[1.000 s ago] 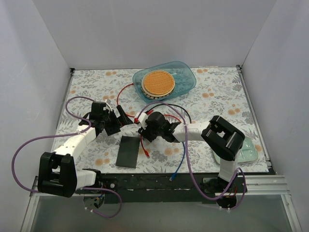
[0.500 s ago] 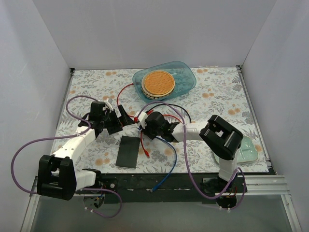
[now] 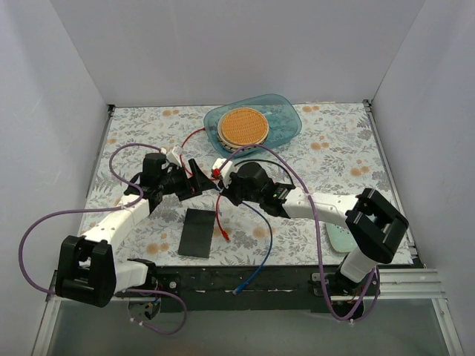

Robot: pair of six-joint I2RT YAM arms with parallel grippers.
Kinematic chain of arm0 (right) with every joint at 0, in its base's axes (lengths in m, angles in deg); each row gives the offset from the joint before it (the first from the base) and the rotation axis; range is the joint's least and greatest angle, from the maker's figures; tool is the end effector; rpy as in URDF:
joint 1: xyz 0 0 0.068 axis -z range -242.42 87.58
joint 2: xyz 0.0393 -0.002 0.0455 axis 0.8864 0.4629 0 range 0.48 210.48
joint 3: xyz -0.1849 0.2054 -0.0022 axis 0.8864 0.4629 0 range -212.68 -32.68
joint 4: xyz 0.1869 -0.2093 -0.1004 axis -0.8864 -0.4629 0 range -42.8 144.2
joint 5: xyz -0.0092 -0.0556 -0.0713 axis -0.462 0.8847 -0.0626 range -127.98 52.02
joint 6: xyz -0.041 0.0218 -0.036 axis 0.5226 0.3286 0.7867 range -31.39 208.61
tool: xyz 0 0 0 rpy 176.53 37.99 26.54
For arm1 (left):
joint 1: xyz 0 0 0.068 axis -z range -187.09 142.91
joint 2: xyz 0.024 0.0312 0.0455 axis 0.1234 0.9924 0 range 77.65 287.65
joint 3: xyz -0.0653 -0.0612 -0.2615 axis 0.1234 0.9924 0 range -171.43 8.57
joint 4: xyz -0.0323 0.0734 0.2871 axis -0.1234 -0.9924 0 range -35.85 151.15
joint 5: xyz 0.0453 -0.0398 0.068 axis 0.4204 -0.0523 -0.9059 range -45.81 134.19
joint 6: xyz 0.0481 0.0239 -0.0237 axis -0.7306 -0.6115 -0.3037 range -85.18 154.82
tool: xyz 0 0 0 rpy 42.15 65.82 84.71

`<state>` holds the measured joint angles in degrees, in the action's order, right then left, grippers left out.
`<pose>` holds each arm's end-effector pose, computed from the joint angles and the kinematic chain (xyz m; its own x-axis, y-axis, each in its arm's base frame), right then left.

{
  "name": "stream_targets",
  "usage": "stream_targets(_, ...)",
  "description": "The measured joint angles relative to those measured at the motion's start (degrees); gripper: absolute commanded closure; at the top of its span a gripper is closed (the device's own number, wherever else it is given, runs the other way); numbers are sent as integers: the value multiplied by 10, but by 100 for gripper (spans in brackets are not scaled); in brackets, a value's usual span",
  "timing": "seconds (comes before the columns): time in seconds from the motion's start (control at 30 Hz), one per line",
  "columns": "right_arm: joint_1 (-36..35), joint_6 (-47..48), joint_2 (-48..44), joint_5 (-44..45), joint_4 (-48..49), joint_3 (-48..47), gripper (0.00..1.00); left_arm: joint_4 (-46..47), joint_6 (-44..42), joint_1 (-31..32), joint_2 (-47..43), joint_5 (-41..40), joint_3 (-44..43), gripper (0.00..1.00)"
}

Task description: Insert the plug into the switch port

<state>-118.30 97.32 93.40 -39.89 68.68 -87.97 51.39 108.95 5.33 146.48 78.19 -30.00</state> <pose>0.2245 0.3336 0.2093 -0.0901 -0.4029 -0.9108 -0.8683 0.4797 -0.1263 0.2706 -0.0839 0.2017 -0.7456 -0.6523 0.1366 -0.4411 0.3293 -0.8349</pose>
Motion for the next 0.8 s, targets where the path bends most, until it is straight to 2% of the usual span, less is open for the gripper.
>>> stream_targets(0.13,0,-2,-2,-4,-11,0,99,16,9,24,17,0,0,26)
stream_targets(0.37,0,-6,-2,-11,-22,8,99,33,23,49,37,-6,-2,44)
stream_targets(0.47,0,-9,-6,-14,-24,10,99,40,30,52,42,-10,-2,59)
stream_targets(0.5,0,-9,-9,-15,-25,12,99,42,32,53,43,-10,-2,72)
stream_targets(0.6,0,-10,-17,-18,-26,17,99,45,36,55,45,-15,-2,89)
stream_targets(0.7,0,-10,-20,-19,-29,19,99,52,41,58,46,-14,-6,92)
stream_targets(0.73,2,-10,-22,-19,-30,20,97,54,43,60,46,-14,-6,94)
stream_targets(0.77,3,-10,-26,-21,-27,25,86,55,44,60,46,-13,-6,94)
stream_targets(0.8,3,-10,-31,-22,-26,29,81,55,46,61,46,-12,-6,94)
